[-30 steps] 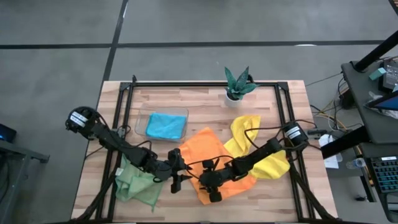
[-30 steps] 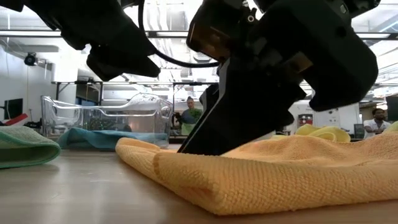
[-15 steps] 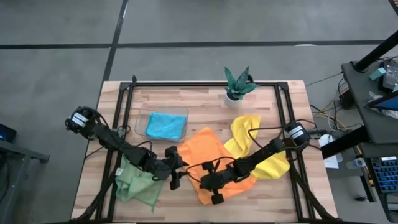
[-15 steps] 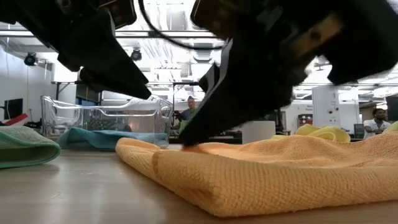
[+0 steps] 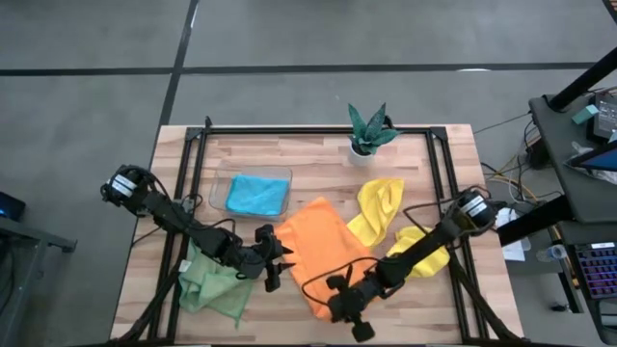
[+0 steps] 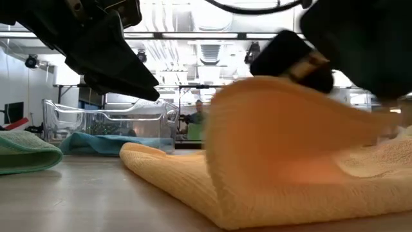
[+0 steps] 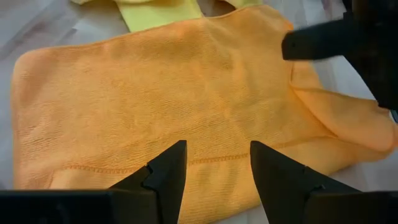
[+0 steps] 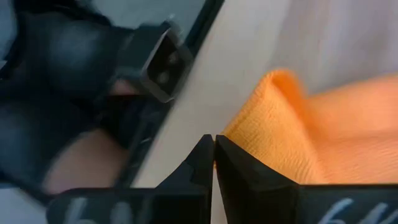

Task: Fold microfiber towels
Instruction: Fold the orange microfiber cloth

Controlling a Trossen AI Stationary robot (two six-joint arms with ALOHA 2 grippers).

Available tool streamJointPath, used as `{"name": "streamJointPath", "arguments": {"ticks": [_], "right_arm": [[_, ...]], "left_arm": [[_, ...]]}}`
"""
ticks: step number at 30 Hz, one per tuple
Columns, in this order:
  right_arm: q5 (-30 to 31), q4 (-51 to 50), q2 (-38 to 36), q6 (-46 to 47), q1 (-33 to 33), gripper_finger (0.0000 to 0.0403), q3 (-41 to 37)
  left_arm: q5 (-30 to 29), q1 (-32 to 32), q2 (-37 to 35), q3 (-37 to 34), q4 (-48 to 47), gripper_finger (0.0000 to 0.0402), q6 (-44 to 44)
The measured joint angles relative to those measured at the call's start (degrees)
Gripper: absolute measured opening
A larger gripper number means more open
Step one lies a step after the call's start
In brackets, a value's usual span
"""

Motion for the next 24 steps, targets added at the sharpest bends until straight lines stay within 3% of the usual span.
{"name": "streamJointPath", "arguments": {"ticks": [6,20,24], "right_arm": [[-2.7,0.5,2.2,5.5,0.8,0.0008,0.0],[-2.3,1.7,2.3,3.7,1.1,0.0008,0.0],[-1.0,1.6,1.7,1.5,1.1,0.0008,-0.1]], "left_arm": [[1.6,0.0,0.0,0.2,4.2,0.0162,2.8],[13.0,-0.9,0.0,4.0,8.9,0.0162,8.6],[13.5,-2.4,2.5,4.8,8.7,0.0162,8.5]]}}
